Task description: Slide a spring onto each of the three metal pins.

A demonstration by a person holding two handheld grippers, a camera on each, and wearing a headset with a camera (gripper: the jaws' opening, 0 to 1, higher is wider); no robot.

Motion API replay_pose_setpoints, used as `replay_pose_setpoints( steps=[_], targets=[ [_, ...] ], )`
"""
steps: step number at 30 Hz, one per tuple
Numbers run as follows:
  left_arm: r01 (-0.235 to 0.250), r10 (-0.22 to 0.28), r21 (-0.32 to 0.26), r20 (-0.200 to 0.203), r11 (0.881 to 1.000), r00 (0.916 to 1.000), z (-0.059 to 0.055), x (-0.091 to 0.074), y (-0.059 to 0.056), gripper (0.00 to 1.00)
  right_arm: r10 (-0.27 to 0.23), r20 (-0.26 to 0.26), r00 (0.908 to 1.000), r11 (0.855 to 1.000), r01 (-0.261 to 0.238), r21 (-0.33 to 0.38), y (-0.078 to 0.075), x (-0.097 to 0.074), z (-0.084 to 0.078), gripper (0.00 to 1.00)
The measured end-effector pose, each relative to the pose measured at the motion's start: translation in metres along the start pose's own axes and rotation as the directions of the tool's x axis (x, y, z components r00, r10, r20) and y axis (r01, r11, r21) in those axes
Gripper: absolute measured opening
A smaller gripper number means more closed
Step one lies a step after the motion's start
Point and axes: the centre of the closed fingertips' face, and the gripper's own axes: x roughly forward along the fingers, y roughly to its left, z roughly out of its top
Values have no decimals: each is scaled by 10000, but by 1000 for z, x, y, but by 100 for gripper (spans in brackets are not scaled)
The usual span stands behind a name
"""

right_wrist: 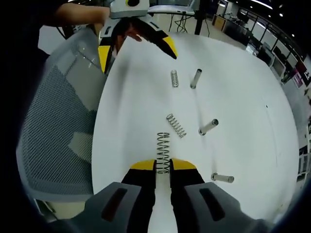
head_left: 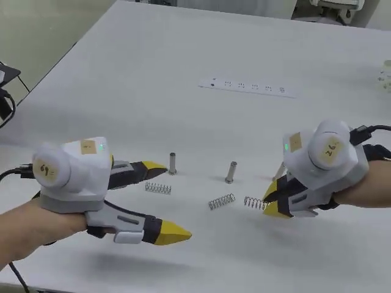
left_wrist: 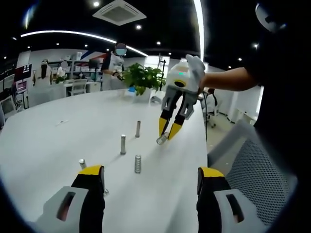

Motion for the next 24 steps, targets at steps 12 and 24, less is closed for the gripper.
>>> replay_pose_setpoints(
  steps=[12, 24],
  targets=[
    [763, -760, 299, -121, 9966, 9970, 2, 36, -15, 52, 89, 136, 9999, 9988, -82, -478, 12, -1, 23, 8],
    [1200, -1208, 613, 93, 9909, 9926, 8, 61, -28, 34, 126, 51, 9999, 9970, -122, -761, 20, -2, 27, 8]
  ],
)
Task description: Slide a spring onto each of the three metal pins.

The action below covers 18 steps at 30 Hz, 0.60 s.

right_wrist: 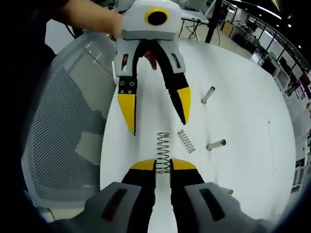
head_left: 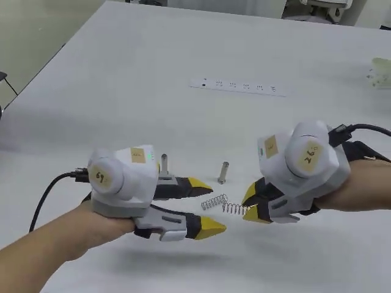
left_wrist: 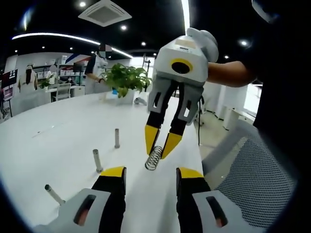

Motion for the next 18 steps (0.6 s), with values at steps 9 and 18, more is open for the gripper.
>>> replay_pose_setpoints(
  steps=[9, 18],
  targets=[
    [135, -138, 188, 137, 9997, 9998, 2, 8, -6, 20, 4, 184, 9998, 10000, -3, -72, 6, -4, 8, 8],
    [233, -239, 331, 178, 9992, 9996, 3, 10, -9, 10, 9, 177, 9998, 9999, -7, -124, 9, -4, 9, 8]
  ],
)
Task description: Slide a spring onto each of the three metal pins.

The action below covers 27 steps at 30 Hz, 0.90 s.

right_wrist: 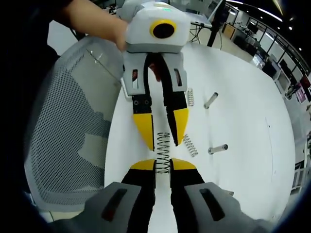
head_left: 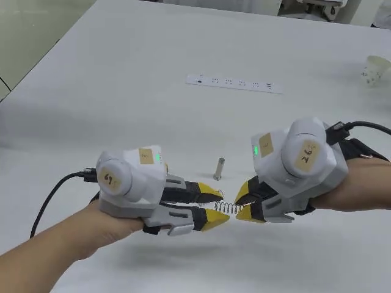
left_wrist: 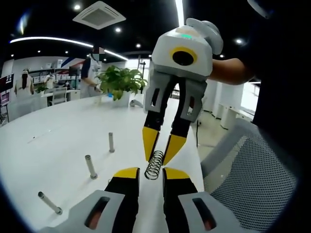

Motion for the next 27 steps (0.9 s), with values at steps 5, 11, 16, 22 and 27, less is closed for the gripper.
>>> replay_pose_setpoints(
  steps=[5, 11, 16, 22, 27],
  targets=[
    [55, -55, 52, 14, 10000, 10000, 0, 2, -2, 4, -17, -18, 10000, 10000, 17, -42, 0, -1, 0, 8],
    [137, -137, 129, -12, 9998, 9999, 1, 2, -7, 3, 41, -36, 10000, 10000, -42, -78, 2, -2, -2, 8],
    [139, -138, 176, -45, 9997, 9999, 0, 1, -7, 2, 21, 112, 9999, 9999, -19, -132, 3, -1, -1, 8],
    [235, -235, 112, 1, 9997, 9997, 3, -1, -10, 2, -25, 499, 9988, 9992, 44, -391, 4, -4, -1, 9],
    [318, -318, 94, -44, 9994, 9995, 3, 0, -11, 2, -40, 594, 9982, 9998, 52, -191, 5, -6, -6, 10]
  ],
)
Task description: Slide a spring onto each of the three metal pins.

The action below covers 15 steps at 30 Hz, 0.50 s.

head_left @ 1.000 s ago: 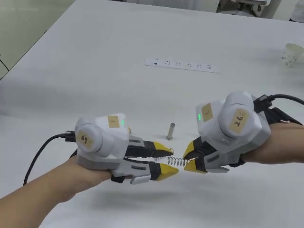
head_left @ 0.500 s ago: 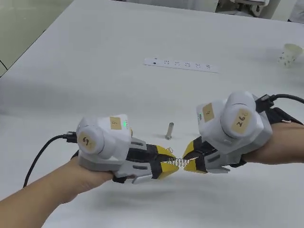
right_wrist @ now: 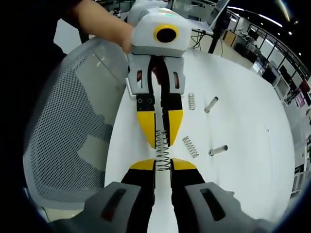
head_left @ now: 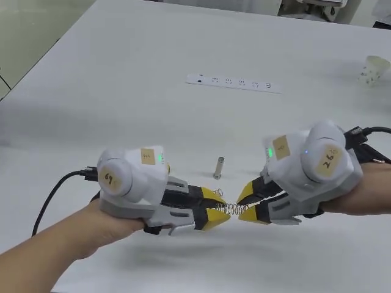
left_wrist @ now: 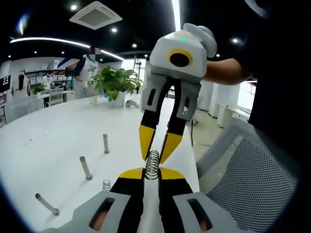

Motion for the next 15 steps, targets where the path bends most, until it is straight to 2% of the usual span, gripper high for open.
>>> replay_pose_setpoints(
  steps=[7, 15],
  targets=[
    [128, -128, 32, -20, 9999, 9999, 1, 1, -3, 2, -125, 293, 9995, 9993, 114, 367, -1, -3, -7, 11],
    [87, -87, -61, -2, 9999, 10000, 3, 0, 0, 2, -245, 769, 9967, 9978, 196, 631, -2, -5, -5, 8]
  ],
)
